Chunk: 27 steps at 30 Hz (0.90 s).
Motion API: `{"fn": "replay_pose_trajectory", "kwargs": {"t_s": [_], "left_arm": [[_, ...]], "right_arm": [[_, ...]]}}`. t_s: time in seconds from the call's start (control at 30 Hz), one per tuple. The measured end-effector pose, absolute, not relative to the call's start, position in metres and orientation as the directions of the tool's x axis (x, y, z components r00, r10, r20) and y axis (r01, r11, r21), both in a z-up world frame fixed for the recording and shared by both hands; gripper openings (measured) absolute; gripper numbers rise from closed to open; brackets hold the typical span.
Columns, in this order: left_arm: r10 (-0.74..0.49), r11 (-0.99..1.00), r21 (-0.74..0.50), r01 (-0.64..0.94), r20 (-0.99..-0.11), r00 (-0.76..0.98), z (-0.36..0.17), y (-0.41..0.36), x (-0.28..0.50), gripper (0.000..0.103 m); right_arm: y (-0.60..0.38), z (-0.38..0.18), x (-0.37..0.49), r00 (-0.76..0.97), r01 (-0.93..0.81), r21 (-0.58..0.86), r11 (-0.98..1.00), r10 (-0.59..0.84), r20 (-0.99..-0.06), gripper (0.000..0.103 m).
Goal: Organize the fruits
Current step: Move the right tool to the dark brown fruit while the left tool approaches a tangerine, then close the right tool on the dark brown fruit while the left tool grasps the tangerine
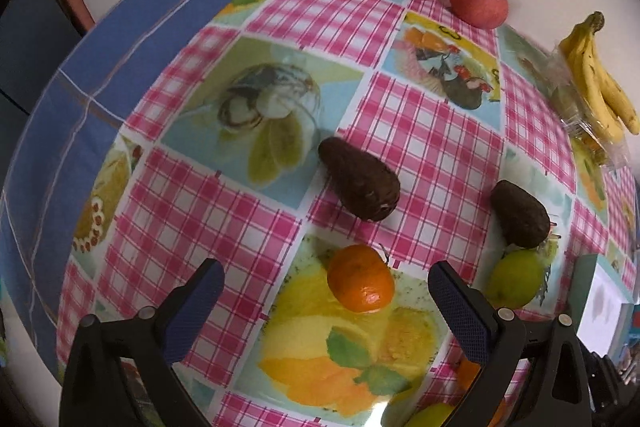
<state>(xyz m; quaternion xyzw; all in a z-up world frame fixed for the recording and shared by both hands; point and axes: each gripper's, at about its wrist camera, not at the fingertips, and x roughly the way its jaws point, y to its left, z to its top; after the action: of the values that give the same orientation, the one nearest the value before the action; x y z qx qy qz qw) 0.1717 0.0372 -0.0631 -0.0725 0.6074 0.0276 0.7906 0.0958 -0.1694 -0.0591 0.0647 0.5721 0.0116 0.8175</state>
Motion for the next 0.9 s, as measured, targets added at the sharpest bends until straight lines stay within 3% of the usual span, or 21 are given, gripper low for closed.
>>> {"fn": "replay_pose_trajectory", "kwargs": {"t_s": [0.17, 0.3, 0.5, 0.9], "left_arm": [[-0.046, 0.990, -0.081, -0.119, -0.962, 0.268, -0.063, 0.037, 0.171, 0.086], [-0.068, 0.989, -0.100, -0.105, -0.960, 0.271, -0.062, 0.034, 0.171, 0.062], [-0.126, 0.985, -0.153, -0.078, -0.953, 0.275, -0.061, 0.029, 0.171, 0.037], [-0.139, 0.979, -0.177, -0.099, -0.942, 0.306, -0.045, 0.040, 0.166, 0.035]], "right_arm": [[-0.166, -0.061, 0.097, 0.355, 0.043, 0.083, 0.996, 0.062, -0.933, 0.045], [-0.165, -0.061, 0.097, 0.359, 0.039, 0.074, 0.996, 0.055, -0.932, 0.043], [-0.164, -0.061, 0.095, 0.365, 0.032, 0.067, 0.997, 0.051, -0.929, 0.043], [-0.169, -0.048, 0.087, 0.407, 0.042, 0.123, 0.992, 0.095, -0.909, 0.040]]}}
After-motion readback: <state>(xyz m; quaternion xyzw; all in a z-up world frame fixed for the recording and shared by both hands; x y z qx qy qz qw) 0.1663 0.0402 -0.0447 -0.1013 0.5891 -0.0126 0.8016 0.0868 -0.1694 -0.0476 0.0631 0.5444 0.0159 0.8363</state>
